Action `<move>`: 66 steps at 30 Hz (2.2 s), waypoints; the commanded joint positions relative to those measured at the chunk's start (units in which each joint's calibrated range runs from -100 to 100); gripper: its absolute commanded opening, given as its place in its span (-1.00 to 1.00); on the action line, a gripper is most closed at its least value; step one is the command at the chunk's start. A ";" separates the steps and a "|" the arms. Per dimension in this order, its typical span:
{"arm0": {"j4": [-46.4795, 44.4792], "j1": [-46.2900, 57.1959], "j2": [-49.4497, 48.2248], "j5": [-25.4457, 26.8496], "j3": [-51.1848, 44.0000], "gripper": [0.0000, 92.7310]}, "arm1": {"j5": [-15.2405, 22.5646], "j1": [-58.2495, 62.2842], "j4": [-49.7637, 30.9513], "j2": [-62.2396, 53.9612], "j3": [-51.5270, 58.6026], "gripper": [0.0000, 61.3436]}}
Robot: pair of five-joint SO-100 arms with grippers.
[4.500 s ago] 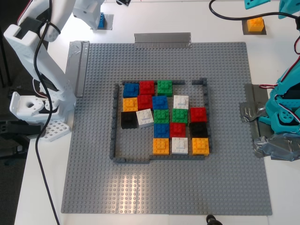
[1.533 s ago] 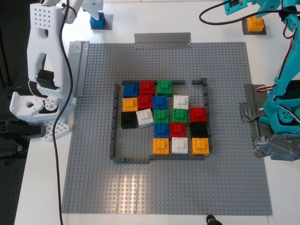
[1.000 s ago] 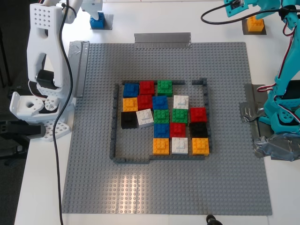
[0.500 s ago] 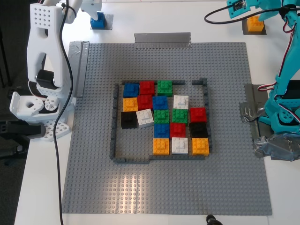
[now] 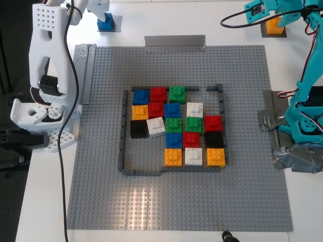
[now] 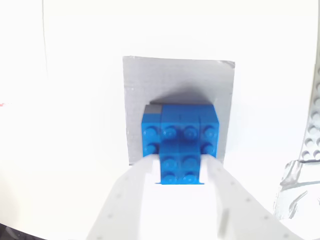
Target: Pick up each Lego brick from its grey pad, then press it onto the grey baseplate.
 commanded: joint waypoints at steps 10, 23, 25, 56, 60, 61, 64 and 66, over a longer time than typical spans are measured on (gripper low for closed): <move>-0.61 1.22 -0.53 0.25 -0.06 -0.64 | -0.10 0.06 -0.15 -2.20 -5.68 -0.81; -1.92 0.78 -0.35 0.20 -0.06 -0.64 | -0.44 0.71 1.97 -9.07 -7.30 -0.82; -2.16 0.78 -0.35 0.20 -0.15 -0.64 | -0.98 0.93 2.70 -10.87 -7.12 -0.85; 0.85 0.49 -3.01 0.25 -1.06 -0.62 | -5.62 17.69 -2.10 -56.37 43.71 -0.99; 2.80 0.49 -3.27 0.25 -1.06 -0.62 | -5.28 20.88 -0.47 -60.40 47.41 -0.99; 2.80 0.56 -3.27 0.25 -1.06 -0.62 | -5.23 21.75 -0.23 -61.35 48.23 -0.99; 2.23 0.71 -3.19 0.25 -1.06 -0.62 | -5.33 23.64 1.81 -63.15 49.31 -0.99; 1.99 0.71 -2.93 0.25 -1.06 -0.62 | -5.72 25.01 3.43 -64.01 49.31 -0.99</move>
